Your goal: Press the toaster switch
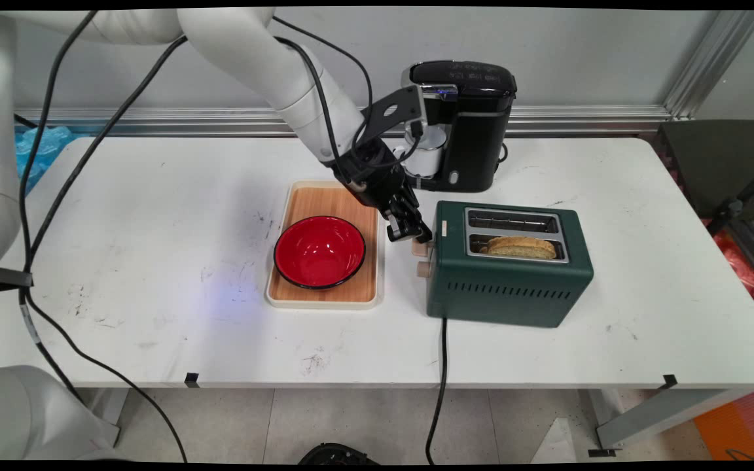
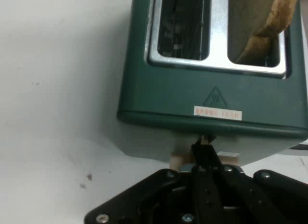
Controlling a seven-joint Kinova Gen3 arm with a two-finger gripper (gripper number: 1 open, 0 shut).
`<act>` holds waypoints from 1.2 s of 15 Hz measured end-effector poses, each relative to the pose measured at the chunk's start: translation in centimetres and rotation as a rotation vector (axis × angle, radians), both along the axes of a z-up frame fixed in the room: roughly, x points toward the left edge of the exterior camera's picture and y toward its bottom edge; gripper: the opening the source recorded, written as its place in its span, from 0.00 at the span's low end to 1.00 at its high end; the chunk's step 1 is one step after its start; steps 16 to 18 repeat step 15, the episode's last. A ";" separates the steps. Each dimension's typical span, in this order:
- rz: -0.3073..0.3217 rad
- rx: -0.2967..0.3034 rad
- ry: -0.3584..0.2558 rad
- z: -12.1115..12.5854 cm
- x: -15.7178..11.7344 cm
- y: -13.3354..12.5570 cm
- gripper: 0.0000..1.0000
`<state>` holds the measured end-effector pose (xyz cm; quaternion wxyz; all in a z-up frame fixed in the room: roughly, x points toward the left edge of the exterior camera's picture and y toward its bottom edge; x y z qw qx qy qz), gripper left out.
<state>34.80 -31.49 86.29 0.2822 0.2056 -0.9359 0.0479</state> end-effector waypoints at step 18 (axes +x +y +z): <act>0.016 0.038 -0.007 -2.1 0.8 0.6 0.00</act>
